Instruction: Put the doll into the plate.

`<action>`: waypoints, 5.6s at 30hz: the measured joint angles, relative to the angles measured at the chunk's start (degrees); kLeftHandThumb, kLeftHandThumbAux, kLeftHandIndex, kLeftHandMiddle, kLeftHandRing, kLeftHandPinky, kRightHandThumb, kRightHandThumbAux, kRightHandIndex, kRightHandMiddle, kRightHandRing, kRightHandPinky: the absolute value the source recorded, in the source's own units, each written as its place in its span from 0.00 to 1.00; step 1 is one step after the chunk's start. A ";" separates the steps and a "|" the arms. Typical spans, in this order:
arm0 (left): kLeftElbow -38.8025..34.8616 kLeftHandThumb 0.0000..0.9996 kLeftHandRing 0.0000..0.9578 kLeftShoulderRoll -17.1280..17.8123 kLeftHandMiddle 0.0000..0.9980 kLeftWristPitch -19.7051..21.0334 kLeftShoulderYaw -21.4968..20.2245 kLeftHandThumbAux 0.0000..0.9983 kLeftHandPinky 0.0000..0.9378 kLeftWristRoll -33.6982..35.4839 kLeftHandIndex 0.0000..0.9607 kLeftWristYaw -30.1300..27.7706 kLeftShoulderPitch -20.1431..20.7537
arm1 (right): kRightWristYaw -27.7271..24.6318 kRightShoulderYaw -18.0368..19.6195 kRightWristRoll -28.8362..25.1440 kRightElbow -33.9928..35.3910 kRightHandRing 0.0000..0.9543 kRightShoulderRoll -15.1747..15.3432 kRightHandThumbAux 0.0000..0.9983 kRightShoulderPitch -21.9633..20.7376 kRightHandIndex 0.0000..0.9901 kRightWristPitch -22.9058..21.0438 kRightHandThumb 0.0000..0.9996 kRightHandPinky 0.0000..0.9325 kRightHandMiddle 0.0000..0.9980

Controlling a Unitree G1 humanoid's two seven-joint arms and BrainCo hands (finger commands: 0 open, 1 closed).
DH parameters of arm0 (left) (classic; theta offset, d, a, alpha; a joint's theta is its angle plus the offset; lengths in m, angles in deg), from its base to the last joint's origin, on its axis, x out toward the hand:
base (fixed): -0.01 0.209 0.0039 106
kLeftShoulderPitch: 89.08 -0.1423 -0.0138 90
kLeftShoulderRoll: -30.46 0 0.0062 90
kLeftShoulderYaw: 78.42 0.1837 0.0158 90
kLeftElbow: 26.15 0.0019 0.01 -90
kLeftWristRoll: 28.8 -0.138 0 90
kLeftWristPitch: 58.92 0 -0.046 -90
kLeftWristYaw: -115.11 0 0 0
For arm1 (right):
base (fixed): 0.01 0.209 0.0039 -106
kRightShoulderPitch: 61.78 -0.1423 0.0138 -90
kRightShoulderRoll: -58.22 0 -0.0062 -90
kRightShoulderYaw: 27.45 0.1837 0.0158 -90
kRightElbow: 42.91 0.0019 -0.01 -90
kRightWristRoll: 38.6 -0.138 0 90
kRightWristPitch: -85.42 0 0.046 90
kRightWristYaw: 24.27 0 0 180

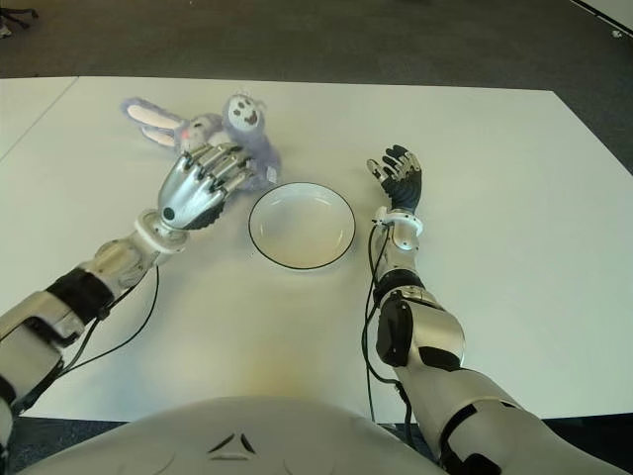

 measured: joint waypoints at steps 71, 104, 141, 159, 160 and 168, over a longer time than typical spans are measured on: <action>-5.38 0.69 0.28 2.33 0.29 -10.74 -17.40 0.70 0.25 -0.97 0.43 -7.03 10.59 | 0.35 0.08 -0.01 0.00 0.27 -0.01 0.90 0.12 0.25 -0.04 0.17 0.24 0.28; 10.96 0.17 0.00 2.20 0.00 -18.00 -18.35 0.21 0.00 3.75 0.00 -6.01 9.31 | -0.39 0.17 -0.02 -0.01 0.28 0.08 0.91 0.14 0.25 -0.10 0.24 0.26 0.28; 51.14 0.38 0.00 -13.76 0.00 -39.70 -14.53 0.22 0.00 20.57 0.00 -56.63 24.25 | -0.92 1.07 -0.81 -0.01 0.31 0.12 0.88 0.08 0.29 -0.24 0.46 0.32 0.30; 54.15 0.28 0.00 -20.63 0.00 -34.79 -14.69 0.26 0.00 25.65 0.00 -61.91 26.09 | -1.57 2.61 -1.41 -0.01 0.34 0.11 0.88 0.02 0.29 -0.28 0.59 0.35 0.31; 54.15 0.26 0.00 -20.84 0.00 -34.80 -14.67 0.26 0.00 25.73 0.00 -61.91 26.08 | -1.55 2.62 -1.41 -0.01 0.34 0.11 0.88 0.02 0.28 -0.28 0.60 0.36 0.31; 54.13 0.28 0.00 -22.12 0.00 -35.63 -14.65 0.26 0.00 26.95 0.00 -62.35 25.81 | -1.08 2.63 -1.41 -0.01 0.33 0.10 0.88 0.01 0.28 -0.28 0.67 0.34 0.31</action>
